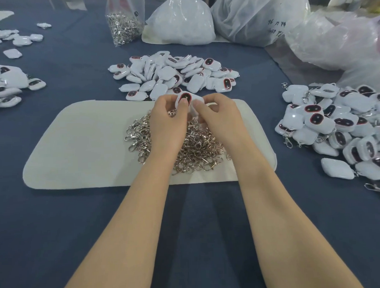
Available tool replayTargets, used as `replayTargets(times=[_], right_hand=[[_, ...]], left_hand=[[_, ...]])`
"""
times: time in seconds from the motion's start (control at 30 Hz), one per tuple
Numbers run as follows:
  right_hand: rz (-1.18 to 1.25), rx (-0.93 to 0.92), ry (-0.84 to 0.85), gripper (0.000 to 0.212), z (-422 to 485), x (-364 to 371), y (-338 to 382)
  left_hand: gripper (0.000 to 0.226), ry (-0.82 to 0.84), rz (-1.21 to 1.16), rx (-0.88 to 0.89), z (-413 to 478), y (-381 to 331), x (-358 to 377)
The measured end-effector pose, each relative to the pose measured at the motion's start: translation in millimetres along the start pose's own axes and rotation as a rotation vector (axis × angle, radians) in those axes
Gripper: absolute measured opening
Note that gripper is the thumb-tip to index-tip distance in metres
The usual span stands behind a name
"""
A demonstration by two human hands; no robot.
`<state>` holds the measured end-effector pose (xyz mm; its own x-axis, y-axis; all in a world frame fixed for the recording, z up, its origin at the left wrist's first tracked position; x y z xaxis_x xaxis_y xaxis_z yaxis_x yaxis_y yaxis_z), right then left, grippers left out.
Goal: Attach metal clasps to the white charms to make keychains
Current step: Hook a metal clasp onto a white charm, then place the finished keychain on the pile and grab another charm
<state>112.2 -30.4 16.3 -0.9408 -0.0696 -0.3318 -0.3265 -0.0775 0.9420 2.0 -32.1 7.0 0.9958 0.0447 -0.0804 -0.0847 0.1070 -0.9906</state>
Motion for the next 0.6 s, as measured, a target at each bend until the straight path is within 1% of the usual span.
replayTargets(times=[0.07, 0.17, 0.2, 0.27, 0.37, 0.43, 0.5, 0.6], right_hand=[[0.029, 0.020, -0.086, 0.011, -0.7, -12.2, -0.9], [0.015, 0.050, -0.289, 0.016, -2.0, -34.3, -7.1], [-0.002, 0.055, -0.360, 0.015, -3.8, -43.5, -9.4], [-0.026, 0.056, -0.485, 0.009, -9.3, -64.4, -14.3], [-0.062, 0.072, -0.651, 0.004, -19.8, -98.2, -21.8], [-0.130, 0.100, -0.749, 0.015, -26.0, -118.1, -27.3], [-0.199, 0.144, -0.821, 0.025, -31.5, -135.2, -32.9], [-0.333, 0.244, -0.865, 0.037, -36.6, -153.7, -41.9]], left_hand=[[0.005, 0.030, -0.030, 0.005, -0.8, -3.1, 13.7], [0.014, 0.107, -0.063, -0.006, 2.4, -9.9, 47.1], [0.015, 0.140, -0.071, -0.020, 3.7, -13.3, 60.5], [0.010, 0.213, -0.082, -0.045, 5.4, -20.5, 89.6], [0.007, 0.310, -0.043, -0.051, 5.0, -27.9, 132.3], [0.014, 0.377, -0.015, -0.058, 3.1, -31.1, 156.7], [0.022, 0.437, -0.036, -0.066, -1.2, -34.2, 176.3], [0.032, 0.500, 0.006, -0.030, -7.7, -39.9, 199.1]])
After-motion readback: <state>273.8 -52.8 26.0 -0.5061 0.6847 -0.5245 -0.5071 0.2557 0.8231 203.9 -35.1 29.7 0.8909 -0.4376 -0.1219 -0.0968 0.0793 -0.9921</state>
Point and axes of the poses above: each hand's wrist, its own z-axis towards the middle knuckle, its own x-axis out of the palm, y = z × x, the point moved 1 cm from there along z, towards the middle knuckle, and after that the axes turned 13 degrees about y, right-handed, at the moved point
